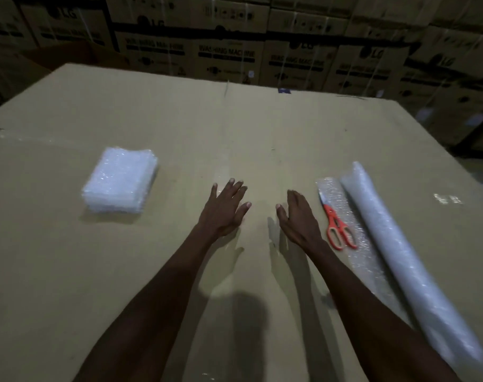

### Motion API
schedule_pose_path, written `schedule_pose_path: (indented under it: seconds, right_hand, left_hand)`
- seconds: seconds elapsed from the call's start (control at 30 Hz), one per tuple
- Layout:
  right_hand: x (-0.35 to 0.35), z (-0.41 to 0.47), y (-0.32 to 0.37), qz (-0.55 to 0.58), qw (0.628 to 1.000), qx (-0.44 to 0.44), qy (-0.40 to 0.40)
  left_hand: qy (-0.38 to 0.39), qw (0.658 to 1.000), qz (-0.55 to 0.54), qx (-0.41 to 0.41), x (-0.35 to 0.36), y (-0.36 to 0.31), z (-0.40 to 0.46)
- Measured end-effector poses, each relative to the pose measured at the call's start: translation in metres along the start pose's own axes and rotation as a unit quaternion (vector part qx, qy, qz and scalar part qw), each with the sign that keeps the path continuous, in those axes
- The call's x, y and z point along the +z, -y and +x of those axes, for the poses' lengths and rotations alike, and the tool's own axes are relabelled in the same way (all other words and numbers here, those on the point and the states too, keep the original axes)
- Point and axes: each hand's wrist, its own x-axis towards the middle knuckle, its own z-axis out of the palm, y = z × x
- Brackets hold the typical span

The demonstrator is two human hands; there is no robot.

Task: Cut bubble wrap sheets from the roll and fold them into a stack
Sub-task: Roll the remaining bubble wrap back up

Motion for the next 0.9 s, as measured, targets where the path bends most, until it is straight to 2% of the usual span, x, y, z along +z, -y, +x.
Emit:
schedule_pose_path:
  seconds: [0.17, 0.33, 0.53, 0.63, 0.9]
  right_hand:
    - [-0.025, -0.02, -0.092, -0.044, 0.999, 0.023, -0.02]
    - [-0.033, -0.032, -0.131, -0.055, 0.997, 0.058, 0.003]
    - [-0.027, -0.039, -0.133, -0.023, 0.998, 0.061, -0.008]
    - [-0.021, -0.041, -0.13, -0.035, 0.999, 0.02, -0.013]
    - [0.006, -0.076, -0.086, -0.016, 0.993, -0.104, 0.044]
  left_hand:
    - [0.01, 1.0, -0.002, -0.018, 0.03, -0.067, 0.004]
    - [0.022, 0.999, 0.017, -0.031, 0.045, -0.099, -0.001]
    - [0.05, 0.997, 0.037, -0.043, 0.047, -0.108, -0.008]
    - [0.061, 0.996, 0.043, -0.039, 0.05, -0.105, -0.01]
    - [0.103, 0.991, 0.076, -0.033, 0.039, -0.094, -0.038]
